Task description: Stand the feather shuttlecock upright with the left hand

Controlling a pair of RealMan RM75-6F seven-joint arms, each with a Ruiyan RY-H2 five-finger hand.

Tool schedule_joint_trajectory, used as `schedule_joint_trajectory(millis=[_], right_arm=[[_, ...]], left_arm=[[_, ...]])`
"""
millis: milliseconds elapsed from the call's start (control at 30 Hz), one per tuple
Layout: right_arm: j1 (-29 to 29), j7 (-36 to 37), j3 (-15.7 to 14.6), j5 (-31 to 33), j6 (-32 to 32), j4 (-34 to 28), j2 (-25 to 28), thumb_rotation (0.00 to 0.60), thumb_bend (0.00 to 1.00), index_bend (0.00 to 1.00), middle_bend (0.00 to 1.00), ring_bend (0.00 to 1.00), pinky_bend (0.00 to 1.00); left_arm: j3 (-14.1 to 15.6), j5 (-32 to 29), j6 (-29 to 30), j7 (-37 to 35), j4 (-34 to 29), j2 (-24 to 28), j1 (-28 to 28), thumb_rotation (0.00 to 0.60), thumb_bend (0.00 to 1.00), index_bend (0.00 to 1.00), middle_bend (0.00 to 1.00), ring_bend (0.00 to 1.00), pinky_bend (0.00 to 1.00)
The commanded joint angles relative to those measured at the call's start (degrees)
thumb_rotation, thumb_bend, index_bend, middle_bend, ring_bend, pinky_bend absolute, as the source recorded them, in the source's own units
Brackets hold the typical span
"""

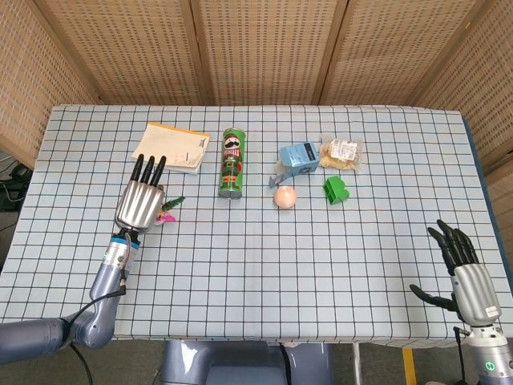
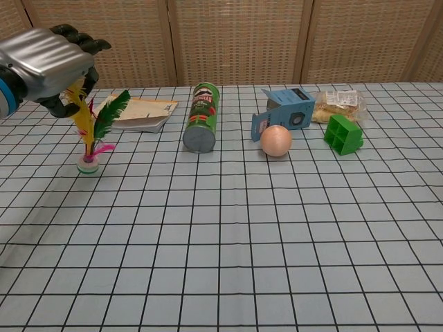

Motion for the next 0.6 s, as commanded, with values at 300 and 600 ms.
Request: schedule_joint_trajectory(millis=[300, 600], right_arm=[[-0.1, 0.93, 0.01, 0.1, 0.08, 0.02, 0.28, 0.6, 0.06, 0.11, 0.0, 0.0, 0.01], [-0.15, 1.21, -0.02, 0.14, 0.06, 0.28, 0.28, 0.6, 0.06, 0.11, 0.0, 0.0, 0.01]], left_arm=[[3.4, 5.6, 1.82, 2.81, 1.17, -1.35, 0.01, 0.6, 0.61, 0.73, 0.0, 0.0, 0.0], [3.21, 6.59, 1.45, 2.6, 1.59, -1.73, 0.33, 0.6, 0.61, 0.73, 0.0, 0.0, 0.0]])
